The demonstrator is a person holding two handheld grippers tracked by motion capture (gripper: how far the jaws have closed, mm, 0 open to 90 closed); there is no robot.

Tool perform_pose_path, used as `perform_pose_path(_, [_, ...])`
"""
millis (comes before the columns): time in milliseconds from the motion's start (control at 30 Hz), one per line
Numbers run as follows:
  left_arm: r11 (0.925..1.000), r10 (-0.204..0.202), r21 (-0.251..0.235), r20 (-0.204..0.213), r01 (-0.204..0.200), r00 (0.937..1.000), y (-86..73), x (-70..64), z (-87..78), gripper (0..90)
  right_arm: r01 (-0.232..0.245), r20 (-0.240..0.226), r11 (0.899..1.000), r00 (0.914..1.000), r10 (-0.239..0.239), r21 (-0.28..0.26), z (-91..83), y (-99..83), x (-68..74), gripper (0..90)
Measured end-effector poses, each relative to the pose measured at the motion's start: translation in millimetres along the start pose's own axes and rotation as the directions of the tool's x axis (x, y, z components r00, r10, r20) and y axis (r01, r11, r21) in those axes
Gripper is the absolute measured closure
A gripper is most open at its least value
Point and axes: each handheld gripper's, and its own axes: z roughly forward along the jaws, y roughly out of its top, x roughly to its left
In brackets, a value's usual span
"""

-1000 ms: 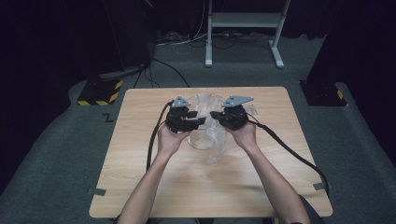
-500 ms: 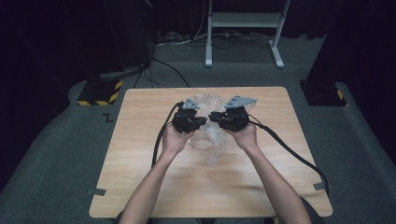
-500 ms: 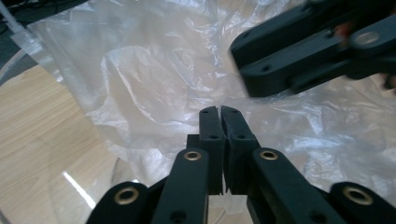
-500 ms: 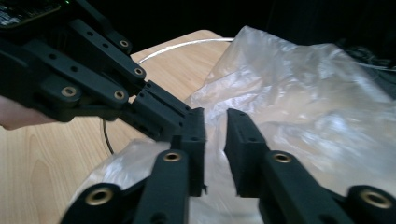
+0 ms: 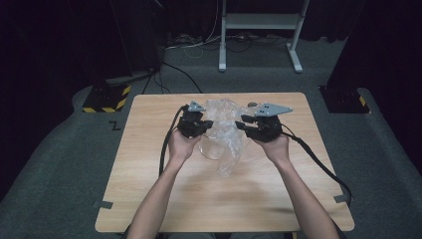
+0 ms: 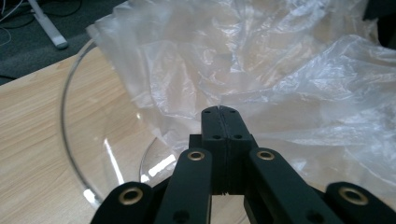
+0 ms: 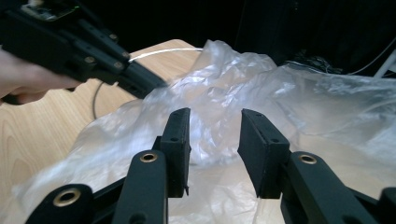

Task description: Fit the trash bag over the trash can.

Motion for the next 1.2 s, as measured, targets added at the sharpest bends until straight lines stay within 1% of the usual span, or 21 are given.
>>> perform_pose_path(67, [0.9998,-0.018,-0.011,0.003,0.018,0.9998,-1.6,4.6,-1.2,89.7,0.003,-0.015,1.0,0.9999,-0.003,0.017,3.0,-0.8,0.6,67.0])
perform_pose_path(133, [0.9991,-0.037,-0.02,0.025,0.038,0.999,-2.8,6.8,-1.4,89.1,0.002,-0.025,0.999,0.9997,-0.001,0.035,6.5,-2.5,0.5,71.8])
perform_pose_path(200, [0.9989,-0.04,-0.023,0.031,0.04,0.9987,-3.0,6.8,-1.4,87.5,0.004,-0.029,0.999,0.9996,-0.002,0.041,8.8,-3.4,0.9,73.8])
perform_pose_path(233, [0.9986,-0.043,-0.028,0.039,0.044,0.9983,-3.0,6.2,-1.4,84.0,0.003,-0.034,0.999,0.9994,-0.002,0.042,10.0,-3.7,1.0,75.8])
perform_pose_path(300, [0.9969,-0.053,-0.054,0.069,0.057,0.9962,-2.2,3.3,-3.1,71.9,-0.007,-0.043,0.999,0.999,0.009,0.031,12.9,-3.7,1.2,80.6])
perform_pose_path(333, [0.9956,-0.051,-0.074,0.079,0.057,0.9956,-0.7,-0.8,-6.4,60.5,-0.016,-0.05,1.0,0.9986,0.017,0.018,14.7,-3.4,0.0,84.3])
perform_pose_path(367, [0.9956,-0.051,-0.074,0.079,0.057,0.9956,-0.7,-0.8,-6.4,55.9,-0.016,-0.05,1.0,0.9986,0.017,0.018,14.7,-3.4,0.0,84.3])
perform_pose_path(400, [0.9953,-0.042,-0.083,0.082,0.049,0.9957,0.9,-6.0,-11.6,52.5,-0.039,-0.056,0.999,0.9977,0.039,0.007,16.4,-3.1,-1.6,86.3])
perform_pose_path(467, [0.9949,-0.036,-0.091,0.084,0.043,0.9958,1.5,-8.8,-15.0,46.8,-0.054,-0.062,0.999,0.9966,0.054,-0.005,19.1,-3.0,-3.4,87.8])
perform_pose_path(500, [0.9945,-0.034,-0.095,0.086,0.042,0.9957,1.7,-10.1,-16.9,46.8,-0.054,-0.062,0.999,0.9966,0.054,-0.005,19.1,-3.0,-3.4,87.8])
perform_pose_path(567, [0.9931,-0.039,-0.106,0.102,0.05,0.994,1.4,-12.9,-21.8,42.0,-0.063,-0.067,0.998,0.9958,0.062,-0.007,23.9,-2.4,-4.1,88.9])
perform_pose_path(667, [0.9914,-0.038,-0.12,0.125,0.053,0.9914,-0.5,-16.7,-28.3,40.8,-0.043,-0.069,0.999,0.9967,0.044,0.009,31.7,0.2,0.4,89.1])
perform_pose_path(833, [0.9913,-0.031,-0.123,0.138,0.048,0.9899,-2.2,-19.6,-29.6,41.4,-0.028,-0.079,0.999,0.9964,0.03,0.02,40.5,3.1,5.3,89.1])
perform_pose_path(933, [0.9925,-0.019,-0.116,0.142,0.036,0.9897,-2.2,-21.8,-25.4,45.4,-0.022,-0.091,0.999,0.9955,0.025,0.029,45.9,3.6,9.2,88.9])
perform_pose_path(967, [0.9929,-0.016,-0.115,0.143,0.033,0.9896,-2.3,-22.4,-23.5,49.5,-0.018,-0.094,0.999,0.9954,0.021,0.031,47.0,3.7,10.7,88.7])
perform_pose_path(1000, [0.9936,-0.012,-0.109,0.146,0.028,0.9892,-2.4,-22.8,-21.4,58.8,-0.011,-0.098,0.999,0.9951,0.014,0.032,47.9,3.8,13.1,87.9])
perform_pose_path(1033, [0.9958,0.008,-0.091,0.135,0.004,0.9909,-2.9,-24.1,-17.2,64.3,-0.009,-0.099,1.0,0.995,0.012,0.029,47.7,3.7,13.8,87.1])
perform_pose_path(1100, [0.9966,0.03,-0.08,0.111,-0.021,0.9934,-3.0,-24.7,-15.0,76.6,-0.005,-0.095,1.0,0.9954,0.008,0.031,46.3,3.5,14.6,84.1])
perform_pose_path(1133, [0.9966,0.03,-0.08,0.111,-0.021,0.9934,-3.0,-24.7,-15.0,81.1,-0.005,-0.095,1.0,0.9954,0.008,0.031,46.3,3.5,14.6,84.1])
perform_pose_path(1167, [0.9969,0.038,-0.073,0.101,-0.031,0.9941,-2.9,-24.6,-14.1,84.5,-0.002,-0.082,1.0,0.9966,0.004,0.031,43.8,2.7,14.7,79.1])
perform_pose_path(1200, [0.997,0.042,-0.069,0.098,-0.035,0.9943,-2.8,-24.4,-13.7,84.5,-0.002,-0.082,1.0,0.9966,0.004,0.031,43.8,2.7,14.7,79.1])
